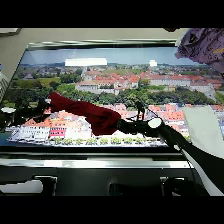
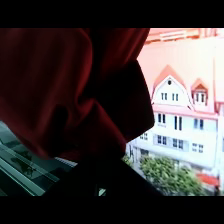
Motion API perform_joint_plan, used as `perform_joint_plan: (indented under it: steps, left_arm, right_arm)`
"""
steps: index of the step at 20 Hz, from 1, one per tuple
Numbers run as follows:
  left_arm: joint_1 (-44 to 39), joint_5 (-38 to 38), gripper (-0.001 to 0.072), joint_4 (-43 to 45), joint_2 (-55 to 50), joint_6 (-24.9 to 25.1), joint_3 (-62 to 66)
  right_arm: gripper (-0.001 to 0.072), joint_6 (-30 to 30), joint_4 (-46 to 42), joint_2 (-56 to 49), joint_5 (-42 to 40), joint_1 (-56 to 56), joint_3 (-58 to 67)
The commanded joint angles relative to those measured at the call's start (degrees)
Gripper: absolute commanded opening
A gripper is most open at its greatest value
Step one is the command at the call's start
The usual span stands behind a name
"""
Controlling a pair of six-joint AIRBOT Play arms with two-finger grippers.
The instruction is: Fold the clothes and pants, and hang the long-sleeved shirts on hangers.
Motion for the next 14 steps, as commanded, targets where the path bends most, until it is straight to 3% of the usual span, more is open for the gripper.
perform_joint_plan:
  steps: [1,3,4,5,6,8,11,14]
  left_arm:
    - [-2.4,5.6,0.0594,-1.5,-1.1,0.5,0.0]
    - [-4.1,5.8,0.0591,-2.9,-3.1,0.5,0.4]
    - [-4.9,5.6,0.0516,-3.9,-4.2,0.5,0.7]
    - [-5.3,5.4,0.0169,-5.0,-4.8,0.5,1.1]
    - [-5.4,5.5,0.0012,-6.4,-4.5,0.7,1.7]
    - [-5.2,5.1,0.0012,-7.0,-2.1,3.7,5.3]
    - [-3.1,0.3,0.0011,-4.1,2.6,4.0,14.7]
    - [-0.5,-5.1,0.0011,-0.1,8.0,2.7,26.9]
  right_arm:
    - [0.0024,0.0,0.0,0.0,0.5,0.1,0.1]
    - [0.0024,0.0,0.0,0.0,0.3,0.1,0.1]
    - [0.0024,0.0,0.0,0.0,0.3,0.1,0.1]
    - [0.0024,0.0,-0.2,0.1,0.2,0.1,0.1]
    - [0.0024,0.0,-0.6,0.1,0.2,0.1,0.1]
    - [0.0023,0.6,-5.4,1.0,0.0,0.0,1.9]
    - [0.0022,12.7,-24.6,3.7,1.9,-3.7,9.6]
    - [0.0022,17.2,-38.8,8.2,6.5,-10.0,20.7]
